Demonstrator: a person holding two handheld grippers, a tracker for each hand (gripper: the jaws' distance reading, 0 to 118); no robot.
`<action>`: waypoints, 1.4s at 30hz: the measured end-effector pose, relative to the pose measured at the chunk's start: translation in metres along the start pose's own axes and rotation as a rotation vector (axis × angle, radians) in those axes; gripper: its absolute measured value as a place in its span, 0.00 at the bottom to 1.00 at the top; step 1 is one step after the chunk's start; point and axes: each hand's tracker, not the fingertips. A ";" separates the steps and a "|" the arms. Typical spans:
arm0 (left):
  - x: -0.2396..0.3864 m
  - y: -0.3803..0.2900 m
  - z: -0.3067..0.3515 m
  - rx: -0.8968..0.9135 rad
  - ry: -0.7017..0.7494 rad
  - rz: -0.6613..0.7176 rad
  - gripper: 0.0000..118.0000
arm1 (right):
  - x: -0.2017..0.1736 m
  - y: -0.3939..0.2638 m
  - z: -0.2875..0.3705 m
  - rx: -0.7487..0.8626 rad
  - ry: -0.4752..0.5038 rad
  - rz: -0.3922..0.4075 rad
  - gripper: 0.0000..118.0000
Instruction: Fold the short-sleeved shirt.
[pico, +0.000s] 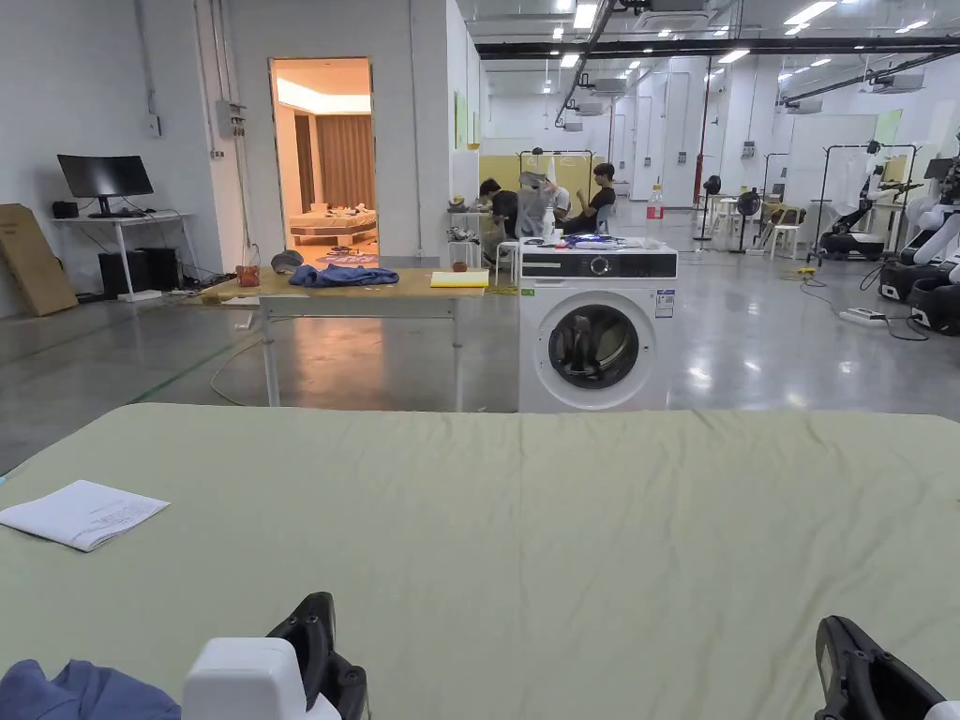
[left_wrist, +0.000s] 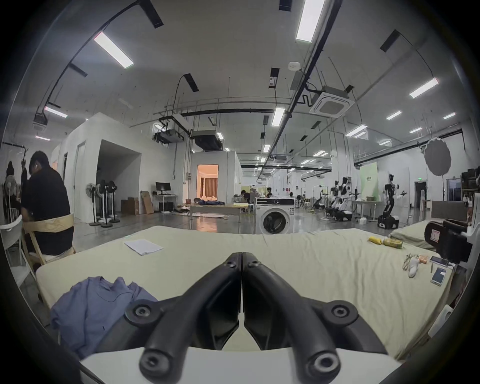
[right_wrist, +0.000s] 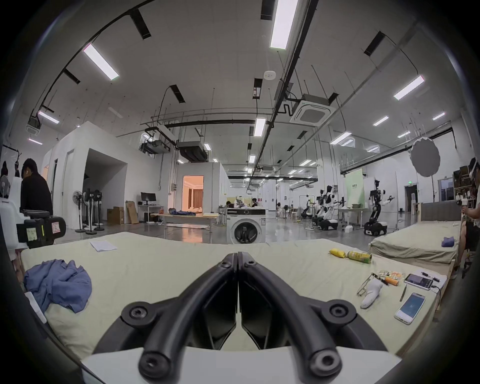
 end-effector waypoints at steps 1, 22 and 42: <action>0.000 0.000 0.000 -0.004 0.002 -0.005 0.00 | 0.000 0.000 0.000 0.001 0.000 0.000 0.00; -0.173 0.005 0.104 -0.035 0.500 0.020 0.00 | -0.142 0.009 -0.030 -0.096 0.491 -0.092 0.00; -0.264 -0.094 -0.165 -0.891 0.189 0.070 0.82 | -0.068 -0.018 -0.047 -0.281 0.311 -0.068 0.00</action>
